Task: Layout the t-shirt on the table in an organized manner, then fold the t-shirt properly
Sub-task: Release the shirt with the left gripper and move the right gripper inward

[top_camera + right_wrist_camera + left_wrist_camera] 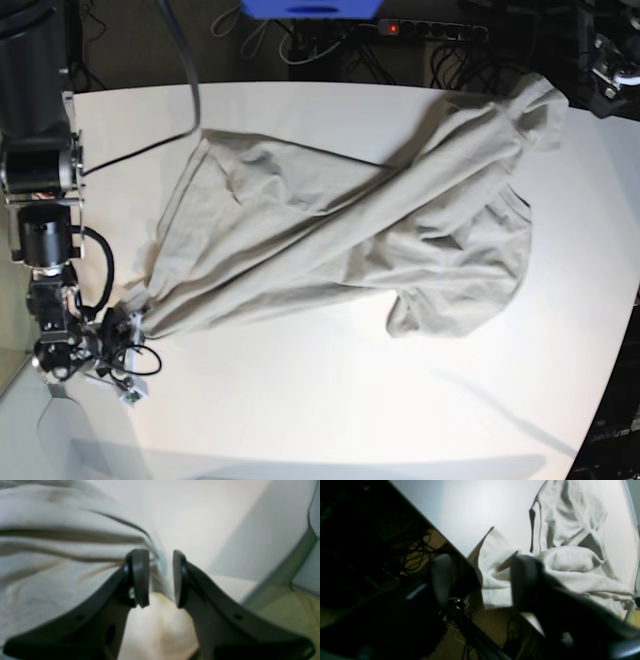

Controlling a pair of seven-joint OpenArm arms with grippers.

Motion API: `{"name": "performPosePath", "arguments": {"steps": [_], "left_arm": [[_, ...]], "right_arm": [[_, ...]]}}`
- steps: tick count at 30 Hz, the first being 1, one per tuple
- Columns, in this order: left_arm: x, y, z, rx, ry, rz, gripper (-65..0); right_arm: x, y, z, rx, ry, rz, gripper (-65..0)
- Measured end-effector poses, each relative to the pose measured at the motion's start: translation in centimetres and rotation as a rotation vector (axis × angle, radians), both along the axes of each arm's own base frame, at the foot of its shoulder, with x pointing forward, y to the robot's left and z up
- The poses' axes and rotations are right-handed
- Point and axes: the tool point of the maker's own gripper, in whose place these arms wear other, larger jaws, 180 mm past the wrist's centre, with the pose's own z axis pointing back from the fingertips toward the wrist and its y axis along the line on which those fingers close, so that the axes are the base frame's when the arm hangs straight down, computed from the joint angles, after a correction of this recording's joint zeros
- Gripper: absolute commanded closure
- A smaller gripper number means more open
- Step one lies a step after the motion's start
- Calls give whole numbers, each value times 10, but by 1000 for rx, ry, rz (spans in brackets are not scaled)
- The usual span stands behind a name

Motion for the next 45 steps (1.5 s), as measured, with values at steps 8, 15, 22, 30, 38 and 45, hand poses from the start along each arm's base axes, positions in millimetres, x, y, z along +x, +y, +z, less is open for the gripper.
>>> {"name": "performPosePath", "arguments": {"steps": [8, 15, 22, 30, 38, 45], "left_arm": [[20, -20, -3, -66, -75, 24, -238], [24, -27, -1, -72, -100, 35, -238], [22, -34, -6, -100, -107, 57, -308], [25, -50, -14, -157, -128, 85, -408], [36, -54, -11, -169, -160, 86, -408], [71, -56, 15, -198, -304, 76, -407]], "right_arm": [[18, 50, 60, -49, -125, 75, -183], [3, 178, 45, 86, -55, 211, -274], [-9, 268, 38, 208, -87, 377, -396], [-37, 313, -16, 347, 27, 422, -416], [-37, 311, -21, 370, 26, 413, -414], [-48, 275, -52, 346, 62, 364, -410]]}}
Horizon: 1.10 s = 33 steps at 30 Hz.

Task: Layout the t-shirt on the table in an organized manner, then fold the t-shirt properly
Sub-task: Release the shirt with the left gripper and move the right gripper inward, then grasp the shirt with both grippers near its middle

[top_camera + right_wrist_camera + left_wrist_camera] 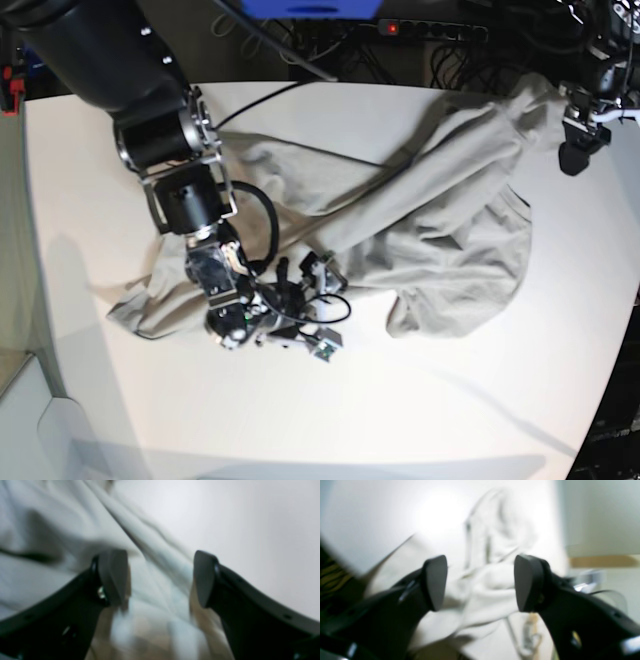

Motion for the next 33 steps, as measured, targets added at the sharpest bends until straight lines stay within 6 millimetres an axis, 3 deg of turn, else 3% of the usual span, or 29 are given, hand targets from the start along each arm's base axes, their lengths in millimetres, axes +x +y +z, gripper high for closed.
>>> {"name": "performPosePath", "arguments": {"steps": [5, 7, 9, 12, 16, 20, 25, 28, 33], "left_arm": [[41, -6, 25, -20, -122, -28, -379], [55, -7, 31, -6, -139, -39, -282], [68, -10, 21, 53, -78, -61, -158], [97, -33, 9, 78, -16, -147, 0], [134, -56, 2, 127, 25, -231, -1], [154, -71, -42, 173, 190, -295, 0], [179, -100, -75, 200, 256, -376, 0], [184, -102, -101, 239, 315, -402, 0], [214, -84, -107, 266, 258, -356, 0]], "right_arm": [[14, -19, 8, -5, -32, -31, -301], [17, -26, 9, -16, -39, -39, -230], [19, -37, 8, -27, -43, -50, -165], [23, -59, 7, -69, -42, -69, -94], [39, -77, 22, -92, -79, -90, -66], [47, -97, 28, -111, -100, -113, -66], [45, -127, 27, -182, -87, -139, -66], [50, -140, 44, -218, -142, -143, -66], [58, -138, 79, -237, -237, -132, -66]]}}
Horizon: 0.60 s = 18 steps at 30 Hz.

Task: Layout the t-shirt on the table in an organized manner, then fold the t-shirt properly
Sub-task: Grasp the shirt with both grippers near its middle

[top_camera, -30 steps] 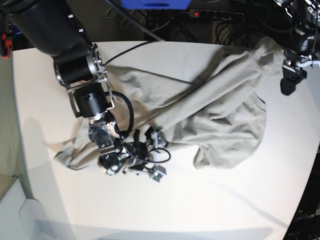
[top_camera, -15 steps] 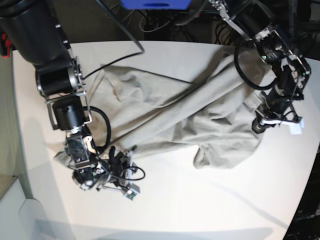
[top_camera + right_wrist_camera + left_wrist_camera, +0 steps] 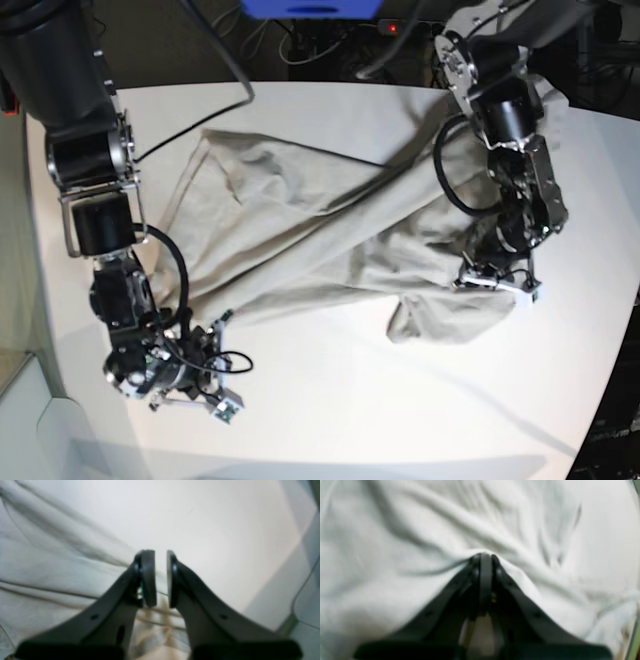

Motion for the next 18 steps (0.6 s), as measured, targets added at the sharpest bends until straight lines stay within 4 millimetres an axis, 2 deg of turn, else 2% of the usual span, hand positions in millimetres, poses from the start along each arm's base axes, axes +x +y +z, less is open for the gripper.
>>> {"name": "performPosePath", "arguments": {"steps": [4, 6, 9, 13, 15, 18], "left_arm": [[21, 30, 2, 23, -37, 55, 0], [36, 40, 6, 38, -51, 83, 0], [59, 33, 9, 95, -70, 52, -1], [88, 10, 21, 137, -118, -4, -1], [101, 2, 34, 146, -147, -24, -1], [125, -3, 65, 145, -208, -31, -1]], "right_arm": [[-7, -19, 14, -93, -34, -13, -66], [-18, -22, 11, -116, -32, -11, -66], [-44, -20, -2, -136, -21, 9, -66], [-87, -18, -28, -165, 24, 36, -66], [-107, -15, -39, -162, 46, 50, -66], [-138, -12, -64, -156, 108, 65, -66]]}}
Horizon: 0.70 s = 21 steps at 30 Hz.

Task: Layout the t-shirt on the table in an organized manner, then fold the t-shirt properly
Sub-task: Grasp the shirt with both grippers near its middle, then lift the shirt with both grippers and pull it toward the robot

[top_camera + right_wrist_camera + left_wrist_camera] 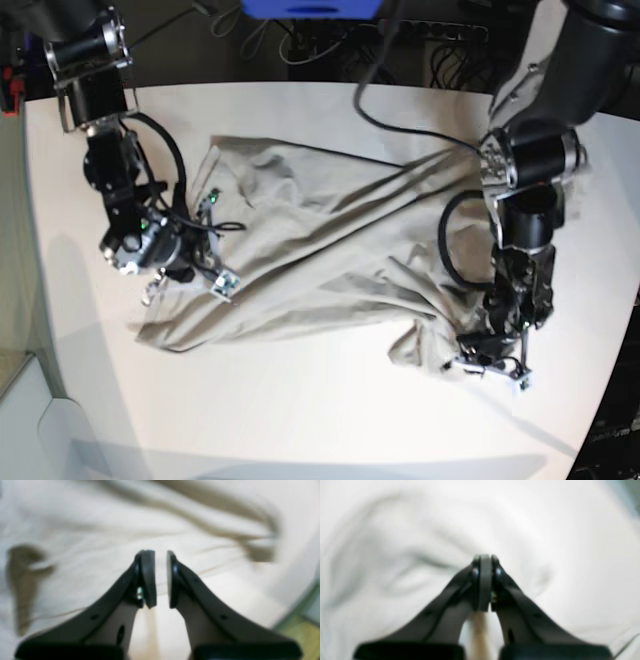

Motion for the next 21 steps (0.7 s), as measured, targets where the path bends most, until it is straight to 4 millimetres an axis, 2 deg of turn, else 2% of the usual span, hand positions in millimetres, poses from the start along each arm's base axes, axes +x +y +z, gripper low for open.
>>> {"name": "performPosePath", "arguments": {"steps": [2, 4, 6, 8, 11, 13, 15, 17, 19, 21], "left_arm": [[10, 4, 15, 7, -35, 6, -1], [10, 6, 16, -1, -16, 0, -1], [3, 6, 7, -9, 37, -16, -1], [-6, 3, 1, -7, 79, -45, -1], [-21, 6, 1, 18, 92, -77, -1], [-39, 16, -5, 57, 97, -80, -1], [-60, 23, -15, 88, 128, -80, -1], [-75, 26, -19, 99, 156, -88, -1], [-81, 35, -7, 87, 146, -72, -1], [-84, 59, 15, 100, 112, -24, -1]], "right_arm": [[-20, 1, -18, 0, 52, 0, -66], [-37, 2, -31, 7, 92, 2, -66], [-48, 5, -39, 14, 113, 3, -66], [-51, 10, -40, 20, 120, 0, -66], [-58, 31, -43, 72, 128, 13, -65], [-69, 44, -45, 107, 139, 19, -65], [-82, 64, -45, 155, 147, 13, -66], [-104, 98, -45, 200, 169, 75, -66], [-128, 134, -43, 238, 198, 156, -66], [-151, 167, -37, 277, 224, 234, -66]]}}
